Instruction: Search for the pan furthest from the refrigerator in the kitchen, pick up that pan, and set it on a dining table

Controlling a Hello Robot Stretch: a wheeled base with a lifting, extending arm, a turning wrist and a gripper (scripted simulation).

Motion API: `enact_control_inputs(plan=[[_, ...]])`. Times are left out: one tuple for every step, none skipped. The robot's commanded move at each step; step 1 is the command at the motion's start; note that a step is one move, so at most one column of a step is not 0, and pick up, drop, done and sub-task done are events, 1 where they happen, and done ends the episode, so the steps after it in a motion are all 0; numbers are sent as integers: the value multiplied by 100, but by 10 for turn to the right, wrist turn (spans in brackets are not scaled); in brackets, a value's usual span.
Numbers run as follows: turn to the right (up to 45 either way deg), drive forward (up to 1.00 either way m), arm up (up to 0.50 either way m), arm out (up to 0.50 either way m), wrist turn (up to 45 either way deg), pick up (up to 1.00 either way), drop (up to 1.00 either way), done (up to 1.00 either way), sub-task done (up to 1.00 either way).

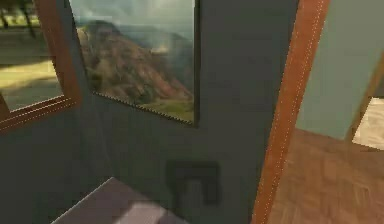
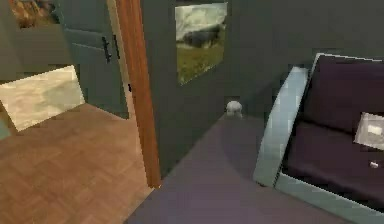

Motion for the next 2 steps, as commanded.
enact_control_inputs(plan=[[450,0,0,0,0,0,0,0,0],[120,0,0,0,0,0,0,0,0]])
